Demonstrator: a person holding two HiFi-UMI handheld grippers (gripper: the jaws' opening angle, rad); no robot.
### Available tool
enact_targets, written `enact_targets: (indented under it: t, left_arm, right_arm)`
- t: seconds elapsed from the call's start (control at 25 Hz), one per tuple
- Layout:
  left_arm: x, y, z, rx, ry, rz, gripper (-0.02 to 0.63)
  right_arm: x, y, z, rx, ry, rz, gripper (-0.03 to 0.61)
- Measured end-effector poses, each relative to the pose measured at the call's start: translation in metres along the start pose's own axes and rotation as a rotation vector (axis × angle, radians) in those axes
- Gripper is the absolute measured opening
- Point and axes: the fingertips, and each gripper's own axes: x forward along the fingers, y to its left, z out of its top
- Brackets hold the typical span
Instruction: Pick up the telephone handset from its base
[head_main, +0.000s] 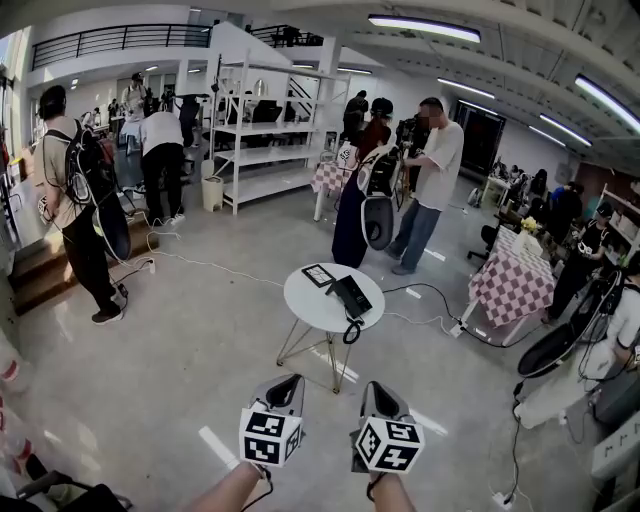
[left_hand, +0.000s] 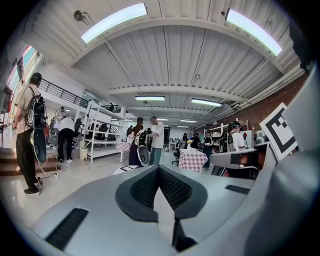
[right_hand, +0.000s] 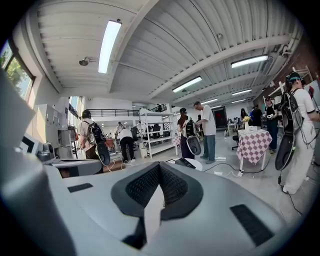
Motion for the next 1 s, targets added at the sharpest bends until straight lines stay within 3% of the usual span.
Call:
enact_targets:
  t: [0.32,1.0]
  left_arm:
    - [0.005,0.007,-0.010,-0.029,0.011,-0.045,0.017]
    - [0.049,0.024,-0.014,-0.039,0.018,-0.034,0.017]
  right_arm:
    - [-0.002,-0.011,-0.024,0.028,0.066,-0.068,0.025]
    - [0.041,-0.028,-0.025,0.006,0.099,-0.081,0.025]
